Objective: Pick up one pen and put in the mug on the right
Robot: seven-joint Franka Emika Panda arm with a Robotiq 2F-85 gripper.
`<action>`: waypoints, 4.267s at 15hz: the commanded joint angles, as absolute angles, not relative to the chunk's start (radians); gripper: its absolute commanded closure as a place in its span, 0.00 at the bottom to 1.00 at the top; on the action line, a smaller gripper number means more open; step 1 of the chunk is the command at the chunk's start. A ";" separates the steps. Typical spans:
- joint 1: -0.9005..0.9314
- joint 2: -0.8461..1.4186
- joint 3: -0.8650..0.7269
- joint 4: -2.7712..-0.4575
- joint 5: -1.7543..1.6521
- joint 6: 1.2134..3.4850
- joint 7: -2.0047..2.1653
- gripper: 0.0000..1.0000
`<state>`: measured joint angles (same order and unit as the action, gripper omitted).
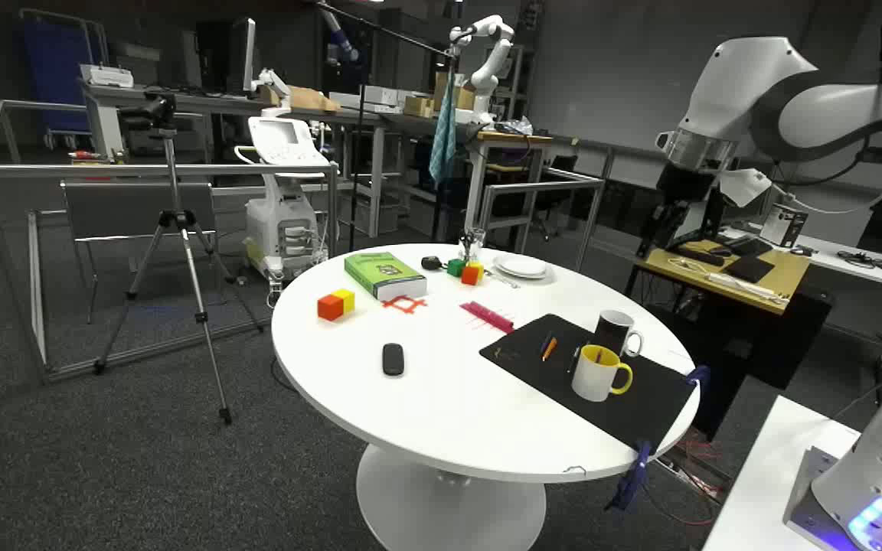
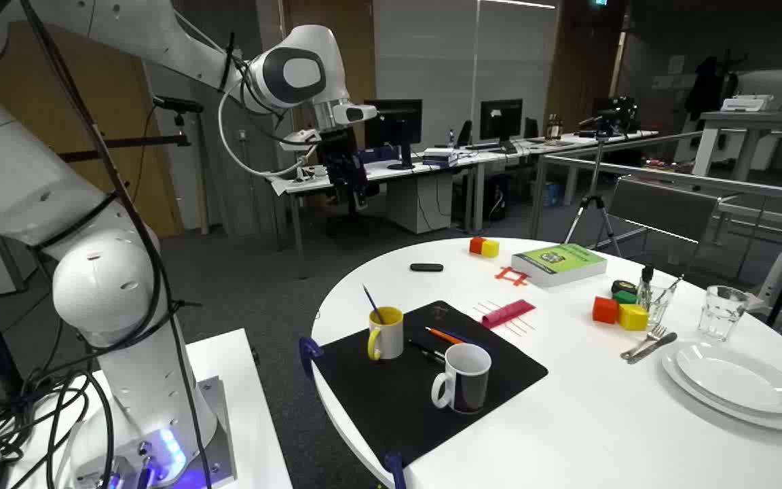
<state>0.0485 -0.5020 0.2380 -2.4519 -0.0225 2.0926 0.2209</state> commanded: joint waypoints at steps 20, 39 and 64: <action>-0.148 -0.440 0.229 -2.495 -0.134 2.180 0.911 0.00; -0.139 -0.321 0.130 -2.481 -0.105 2.282 1.151 0.00; -0.053 0.122 -0.017 -2.305 -0.141 2.470 1.177 0.00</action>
<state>-0.0884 0.1222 0.0191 -2.3057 -0.1492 2.4714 1.1830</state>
